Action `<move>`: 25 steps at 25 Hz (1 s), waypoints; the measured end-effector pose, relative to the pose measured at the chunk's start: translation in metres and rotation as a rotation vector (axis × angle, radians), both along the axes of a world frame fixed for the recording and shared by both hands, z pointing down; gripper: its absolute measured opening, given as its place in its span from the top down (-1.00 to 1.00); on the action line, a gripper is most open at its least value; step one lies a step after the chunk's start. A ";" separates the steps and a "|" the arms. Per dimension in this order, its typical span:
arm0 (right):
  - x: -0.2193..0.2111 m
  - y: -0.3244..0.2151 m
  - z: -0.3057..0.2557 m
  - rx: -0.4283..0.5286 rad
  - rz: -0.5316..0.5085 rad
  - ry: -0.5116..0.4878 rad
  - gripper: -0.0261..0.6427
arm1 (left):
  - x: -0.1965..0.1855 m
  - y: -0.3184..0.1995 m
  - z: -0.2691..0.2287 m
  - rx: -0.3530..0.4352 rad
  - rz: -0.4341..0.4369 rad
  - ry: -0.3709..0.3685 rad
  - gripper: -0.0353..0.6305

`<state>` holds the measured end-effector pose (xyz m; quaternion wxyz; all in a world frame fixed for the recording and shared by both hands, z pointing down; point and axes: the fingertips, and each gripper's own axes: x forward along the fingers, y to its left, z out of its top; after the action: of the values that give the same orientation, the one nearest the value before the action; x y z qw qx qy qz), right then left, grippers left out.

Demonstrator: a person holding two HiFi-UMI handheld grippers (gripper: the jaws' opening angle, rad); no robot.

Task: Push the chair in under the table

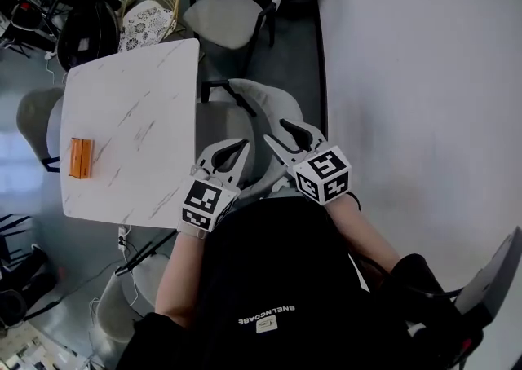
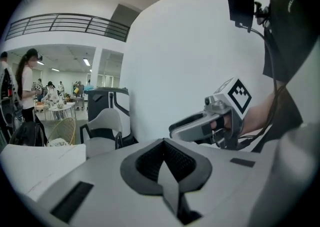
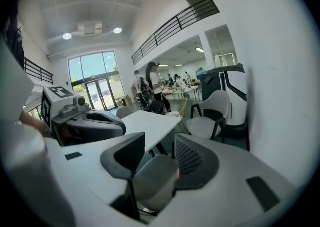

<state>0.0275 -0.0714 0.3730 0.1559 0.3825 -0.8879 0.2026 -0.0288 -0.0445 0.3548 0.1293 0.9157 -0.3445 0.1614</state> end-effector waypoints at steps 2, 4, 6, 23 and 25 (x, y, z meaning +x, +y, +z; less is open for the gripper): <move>-0.002 0.003 -0.020 0.048 0.000 -0.036 0.45 | 0.001 0.003 -0.021 0.017 -0.001 0.045 0.88; -0.005 0.006 -0.041 0.102 -0.007 -0.064 0.58 | 0.002 0.006 -0.040 0.028 -0.005 0.103 0.88; -0.008 0.010 -0.060 0.162 -0.022 -0.079 0.69 | 0.001 0.011 -0.054 0.037 -0.010 0.157 0.88; -0.034 0.046 -0.137 0.317 -0.123 -0.209 0.80 | -0.030 0.030 -0.115 0.080 -0.099 0.411 0.88; -0.039 0.048 -0.139 0.334 -0.131 -0.178 0.81 | -0.034 0.029 -0.117 0.076 -0.111 0.424 0.88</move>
<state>-0.0111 -0.0232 0.2338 0.0242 0.3249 -0.9425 0.0749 -0.0624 -0.0152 0.2382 0.1727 0.9131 -0.3653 -0.0551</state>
